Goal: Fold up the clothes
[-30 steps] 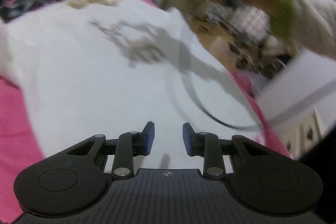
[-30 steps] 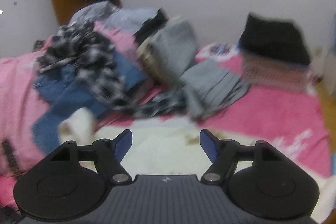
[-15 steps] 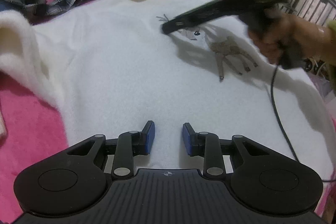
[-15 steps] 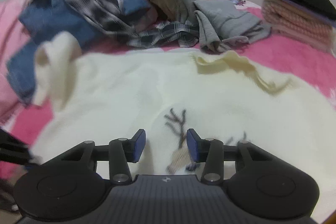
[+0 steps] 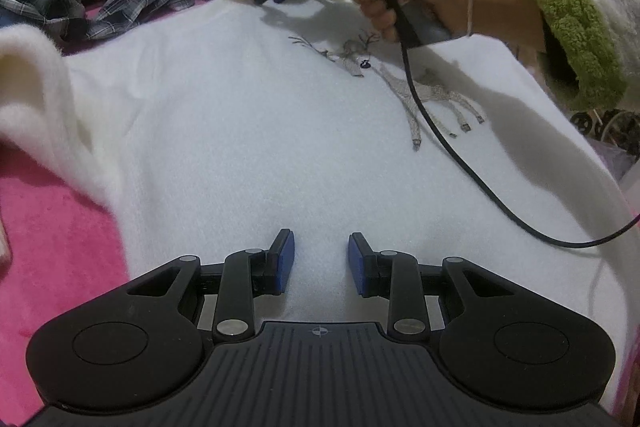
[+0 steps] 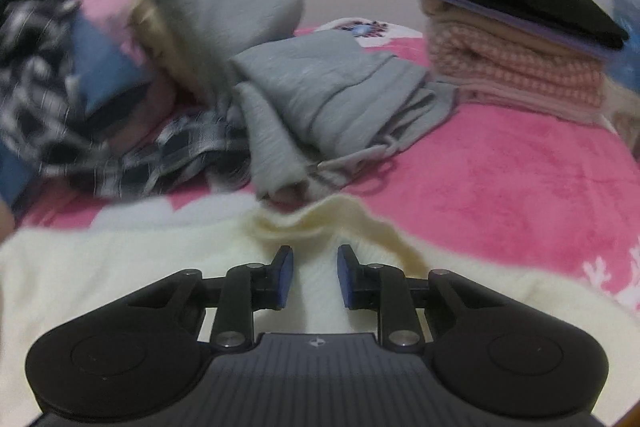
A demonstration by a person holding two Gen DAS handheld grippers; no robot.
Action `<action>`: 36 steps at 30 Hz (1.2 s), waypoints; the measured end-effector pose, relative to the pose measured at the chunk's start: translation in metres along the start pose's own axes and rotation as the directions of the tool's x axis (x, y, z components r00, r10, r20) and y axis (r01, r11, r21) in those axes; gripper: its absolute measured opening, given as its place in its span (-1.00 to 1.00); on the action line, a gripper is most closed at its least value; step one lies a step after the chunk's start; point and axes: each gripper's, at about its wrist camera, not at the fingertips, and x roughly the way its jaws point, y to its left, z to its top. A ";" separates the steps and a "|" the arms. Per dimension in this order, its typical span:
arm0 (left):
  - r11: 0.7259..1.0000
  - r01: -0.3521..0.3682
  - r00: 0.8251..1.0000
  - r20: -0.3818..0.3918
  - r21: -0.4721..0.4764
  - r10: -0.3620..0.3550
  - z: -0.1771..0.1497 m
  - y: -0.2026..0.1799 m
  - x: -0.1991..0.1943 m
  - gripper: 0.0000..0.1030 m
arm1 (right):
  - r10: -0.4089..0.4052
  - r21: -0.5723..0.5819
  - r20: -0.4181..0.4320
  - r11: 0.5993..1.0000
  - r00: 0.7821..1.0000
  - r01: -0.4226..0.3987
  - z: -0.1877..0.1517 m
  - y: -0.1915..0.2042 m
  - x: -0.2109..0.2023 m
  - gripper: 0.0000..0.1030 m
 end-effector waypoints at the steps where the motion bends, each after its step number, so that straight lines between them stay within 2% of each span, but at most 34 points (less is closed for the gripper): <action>1: 1.000 0.002 1.000 0.001 0.000 -0.002 0.000 0.000 0.000 -0.42 | 0.021 0.019 -0.002 1.000 1.000 -0.021 0.002 -0.002 -0.007 -0.47; 3: 1.000 0.008 1.000 0.005 0.001 -0.008 -0.001 0.001 0.000 -0.42 | 0.121 0.011 -0.025 0.993 0.992 -0.121 -0.001 0.003 -0.022 -0.47; 6: 1.000 0.013 1.000 0.007 0.008 -0.013 0.000 0.002 0.002 -0.42 | 0.220 -0.093 -0.120 0.968 0.968 -0.231 -0.016 0.028 -0.026 -0.47; 9: 1.000 0.005 1.000 0.010 0.021 -0.005 0.000 0.000 0.003 -0.41 | 0.168 -0.116 -0.157 0.975 0.973 -0.188 -0.019 0.043 0.005 -0.50; 12: 0.999 -0.008 1.000 0.020 0.036 0.007 -0.002 -0.003 0.003 -0.41 | 0.134 0.052 -0.068 0.990 0.989 -0.131 0.005 0.025 0.021 -0.52; 15: 0.999 -0.014 1.000 0.027 0.041 0.013 -0.002 -0.005 0.003 -0.40 | 0.132 0.244 0.029 0.960 0.991 -0.135 0.025 -0.020 0.000 -0.47; 17: 0.999 -0.014 1.000 0.029 0.039 0.013 -0.003 -0.004 0.004 -0.39 | 0.156 0.257 -0.005 0.955 0.988 -0.150 0.027 -0.045 -0.027 -0.46; 20: 0.999 -0.006 0.999 0.032 0.042 0.005 -0.003 -0.002 0.005 -0.39 | 0.150 0.198 -0.109 0.972 0.983 -0.126 0.006 -0.063 -0.063 -0.44; 22: 0.999 -0.003 1.000 0.031 0.048 0.001 -0.003 -0.002 0.005 -0.39 | 0.111 0.133 -0.170 0.987 0.979 -0.089 -0.015 -0.068 -0.075 -0.44; 24: 0.999 -0.003 1.000 0.030 0.053 0.002 -0.002 -0.002 0.006 -0.38 | 0.078 0.089 -0.185 0.994 0.980 -0.063 -0.032 -0.069 -0.075 -0.45; 29: 0.998 -0.014 1.000 0.026 0.064 0.012 -0.002 -0.005 0.006 -0.38 | -0.003 0.120 -0.062 0.993 0.998 0.011 -0.017 -0.081 -0.041 -0.53; 32: 0.998 -0.021 0.999 0.028 0.058 0.019 -0.002 -0.006 0.005 -0.38 | -0.048 0.197 -0.018 0.979 0.999 0.051 0.004 -0.101 -0.017 -0.56; 34: 0.998 -0.025 0.999 0.030 0.052 0.023 -0.002 -0.007 0.005 -0.38 | -0.035 0.247 -0.006 0.968 0.999 0.036 0.013 -0.114 -0.010 -0.55; 36: 0.999 -0.025 0.999 0.032 0.045 0.023 -0.003 -0.006 0.005 -0.37 | -0.009 0.310 0.014 0.951 1.000 0.004 0.013 -0.121 -0.019 -0.52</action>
